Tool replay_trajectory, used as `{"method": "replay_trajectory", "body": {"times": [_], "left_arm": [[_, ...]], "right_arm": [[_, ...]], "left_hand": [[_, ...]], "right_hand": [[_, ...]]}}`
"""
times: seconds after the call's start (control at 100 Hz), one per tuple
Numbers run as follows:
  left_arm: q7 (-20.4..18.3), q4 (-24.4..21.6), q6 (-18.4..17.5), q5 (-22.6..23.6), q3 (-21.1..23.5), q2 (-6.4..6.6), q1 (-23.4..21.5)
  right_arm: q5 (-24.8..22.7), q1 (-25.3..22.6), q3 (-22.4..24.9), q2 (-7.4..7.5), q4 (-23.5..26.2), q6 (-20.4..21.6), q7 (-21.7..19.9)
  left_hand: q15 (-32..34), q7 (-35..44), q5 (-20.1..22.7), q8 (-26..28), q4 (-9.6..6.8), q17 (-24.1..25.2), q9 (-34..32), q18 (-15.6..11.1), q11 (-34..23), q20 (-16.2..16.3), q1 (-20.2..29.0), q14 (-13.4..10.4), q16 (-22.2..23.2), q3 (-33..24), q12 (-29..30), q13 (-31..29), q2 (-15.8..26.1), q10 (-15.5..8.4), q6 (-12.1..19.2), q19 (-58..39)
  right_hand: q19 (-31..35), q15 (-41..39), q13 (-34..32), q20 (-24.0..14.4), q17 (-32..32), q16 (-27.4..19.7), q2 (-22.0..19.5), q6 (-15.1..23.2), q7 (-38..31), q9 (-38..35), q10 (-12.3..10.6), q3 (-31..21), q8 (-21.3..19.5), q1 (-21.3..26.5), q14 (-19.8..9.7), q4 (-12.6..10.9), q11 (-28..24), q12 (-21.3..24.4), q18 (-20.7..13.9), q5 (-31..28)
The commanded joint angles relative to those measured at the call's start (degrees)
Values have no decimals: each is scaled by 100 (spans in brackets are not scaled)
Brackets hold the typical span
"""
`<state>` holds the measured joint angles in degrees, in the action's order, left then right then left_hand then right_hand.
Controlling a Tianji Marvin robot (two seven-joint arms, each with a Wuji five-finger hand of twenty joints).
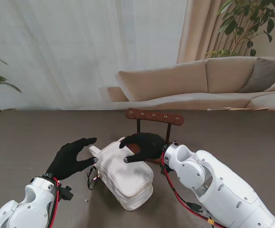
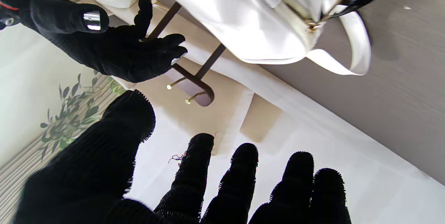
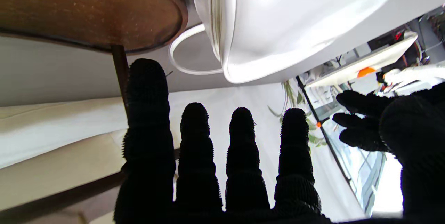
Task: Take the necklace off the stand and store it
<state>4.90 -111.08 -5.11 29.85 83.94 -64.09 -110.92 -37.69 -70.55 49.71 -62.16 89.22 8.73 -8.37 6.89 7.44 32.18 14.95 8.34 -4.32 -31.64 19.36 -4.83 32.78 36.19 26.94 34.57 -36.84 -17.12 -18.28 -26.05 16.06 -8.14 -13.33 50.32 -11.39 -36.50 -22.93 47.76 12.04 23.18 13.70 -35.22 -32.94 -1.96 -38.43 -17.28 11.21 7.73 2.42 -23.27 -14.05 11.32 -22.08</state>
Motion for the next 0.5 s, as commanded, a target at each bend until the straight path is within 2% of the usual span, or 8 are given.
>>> {"method": "replay_trajectory", "body": {"times": [0.0,0.25,0.36,0.49], "left_arm": [[-60,-34,-80,-97,-76,-54,95],[98,59,-213,-274,-247,-92,202],[287,122,-322,-355,-316,-133,210],[308,134,-436,-461,-336,-143,185]], "right_arm": [[-18,-114,87,5,156,-69,-6],[3,-648,722,-26,559,-210,260],[61,-922,991,-49,682,-197,427],[130,-1307,1359,-66,816,-115,602]], "left_hand": [[-104,-99,-95,-23,-233,33,209,-88,100,77,-159,95,-105,127,75,166,203,-89,-47,168],[-158,-163,-240,-30,-244,79,315,-97,127,84,-122,76,-359,234,123,271,216,-96,-117,245],[-185,-178,-269,-31,-252,81,331,-101,130,73,-102,78,-480,247,139,290,165,-91,-168,273],[-198,-184,-296,-25,-255,90,366,-123,135,59,-94,63,-590,257,150,313,174,-80,-212,298]], "right_hand": [[-46,-68,-155,0,-3288,26,-68,63,-128,-123,-40,-136,-26,-125,59,-62,-102,-77,173,-120],[-25,-86,-243,-43,-3271,44,44,63,-179,-341,-9,-97,-38,-60,86,-57,-86,-62,211,-357],[-20,-94,-274,-60,-3266,60,126,60,-199,-442,12,-115,-54,-38,79,-58,-96,-78,233,-460],[-20,-125,-322,-84,-3275,99,236,34,-218,-509,44,-161,-90,-2,52,-60,-118,-127,240,-566]]}}
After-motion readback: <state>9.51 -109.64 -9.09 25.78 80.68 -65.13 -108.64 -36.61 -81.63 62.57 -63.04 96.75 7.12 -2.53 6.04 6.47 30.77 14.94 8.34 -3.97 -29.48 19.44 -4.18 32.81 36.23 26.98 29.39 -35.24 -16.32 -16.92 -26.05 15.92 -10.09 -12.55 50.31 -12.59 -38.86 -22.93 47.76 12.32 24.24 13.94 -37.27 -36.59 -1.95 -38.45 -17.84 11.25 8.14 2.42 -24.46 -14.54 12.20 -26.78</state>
